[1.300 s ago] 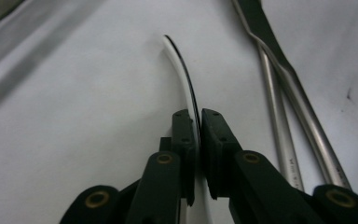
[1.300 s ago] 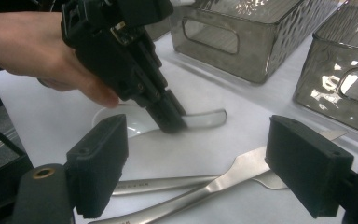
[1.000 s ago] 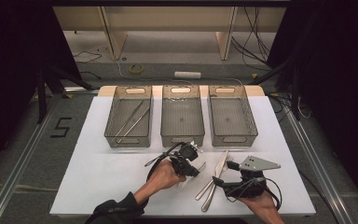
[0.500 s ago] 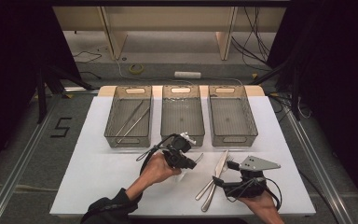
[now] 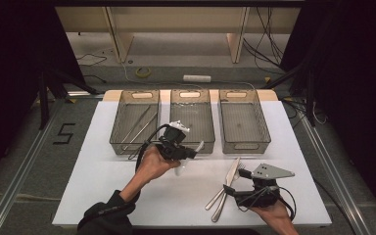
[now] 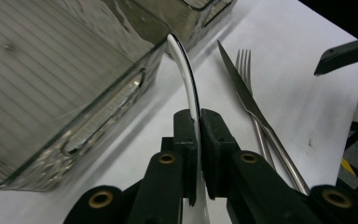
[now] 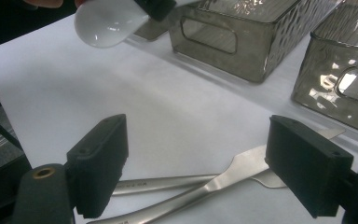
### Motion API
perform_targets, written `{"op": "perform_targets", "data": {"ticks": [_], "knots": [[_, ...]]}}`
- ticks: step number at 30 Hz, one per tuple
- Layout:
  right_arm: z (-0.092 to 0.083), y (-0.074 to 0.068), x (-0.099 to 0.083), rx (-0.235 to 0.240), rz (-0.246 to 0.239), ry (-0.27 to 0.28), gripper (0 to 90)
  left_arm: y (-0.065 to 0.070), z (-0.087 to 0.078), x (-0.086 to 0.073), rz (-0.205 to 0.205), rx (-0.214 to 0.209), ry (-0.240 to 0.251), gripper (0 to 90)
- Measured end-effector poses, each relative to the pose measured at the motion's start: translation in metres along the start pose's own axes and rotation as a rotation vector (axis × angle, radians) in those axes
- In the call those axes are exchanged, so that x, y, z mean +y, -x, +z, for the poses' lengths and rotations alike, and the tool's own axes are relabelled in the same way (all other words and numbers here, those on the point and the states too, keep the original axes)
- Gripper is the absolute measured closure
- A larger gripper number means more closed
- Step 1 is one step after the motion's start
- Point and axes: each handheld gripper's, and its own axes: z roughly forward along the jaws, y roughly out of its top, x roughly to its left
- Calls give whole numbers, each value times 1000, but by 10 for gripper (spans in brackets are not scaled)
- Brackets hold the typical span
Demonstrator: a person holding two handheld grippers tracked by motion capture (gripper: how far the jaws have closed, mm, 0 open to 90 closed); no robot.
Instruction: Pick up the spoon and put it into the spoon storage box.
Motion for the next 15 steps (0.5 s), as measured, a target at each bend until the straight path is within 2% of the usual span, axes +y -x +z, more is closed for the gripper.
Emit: {"op": "perform_targets", "data": {"ticks": [5,8,15], "knots": [[0,0,0,-2,0,-2,218,-6,-7,3,-13,3,38,851],[0,0,0,-3,5,-3,218,-11,-11,5,-11,20,50,851],[0,1,0,-3,6,-4,219,-24,-18,11,-41,40,88,851]]}}
